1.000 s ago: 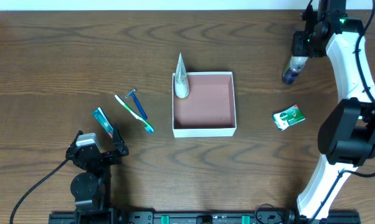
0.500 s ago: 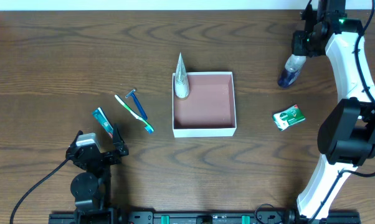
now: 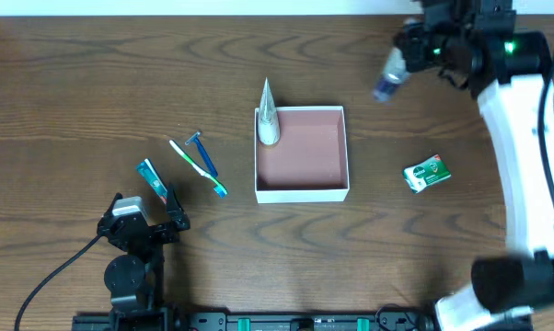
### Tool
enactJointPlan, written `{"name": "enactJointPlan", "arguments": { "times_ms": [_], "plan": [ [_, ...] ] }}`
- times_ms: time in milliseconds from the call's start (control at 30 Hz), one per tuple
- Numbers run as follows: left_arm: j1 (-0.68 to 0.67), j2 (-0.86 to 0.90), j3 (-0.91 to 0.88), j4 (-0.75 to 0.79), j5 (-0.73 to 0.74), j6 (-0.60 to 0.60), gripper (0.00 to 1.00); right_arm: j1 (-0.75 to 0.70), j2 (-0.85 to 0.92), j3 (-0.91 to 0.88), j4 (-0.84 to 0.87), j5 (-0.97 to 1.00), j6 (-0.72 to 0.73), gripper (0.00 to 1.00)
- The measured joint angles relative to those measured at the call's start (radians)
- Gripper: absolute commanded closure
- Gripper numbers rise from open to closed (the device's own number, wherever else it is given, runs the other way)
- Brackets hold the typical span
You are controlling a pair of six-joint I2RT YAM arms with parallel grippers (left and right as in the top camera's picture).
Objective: Pack container
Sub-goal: 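Lift the soap bottle and carry it into the box, then lower the soap bottle beside the lotion tube and open the gripper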
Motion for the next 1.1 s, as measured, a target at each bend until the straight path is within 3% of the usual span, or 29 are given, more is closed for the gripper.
{"name": "enactJointPlan", "arguments": {
  "times_ms": [167,400,1100],
  "plan": [
    [0.0,0.0,0.0,0.0,0.0,0.0,0.02,0.167,-0.074,0.009,-0.001,-0.047,-0.006,0.93],
    [0.0,0.0,0.0,0.0,0.0,0.0,0.02,0.307,-0.021,-0.026,0.015,-0.027,-0.005,0.94],
    [0.0,0.0,0.0,0.0,0.0,0.0,0.02,0.393,-0.012,-0.421,0.378,0.029,0.053,0.88]
  ]
}}
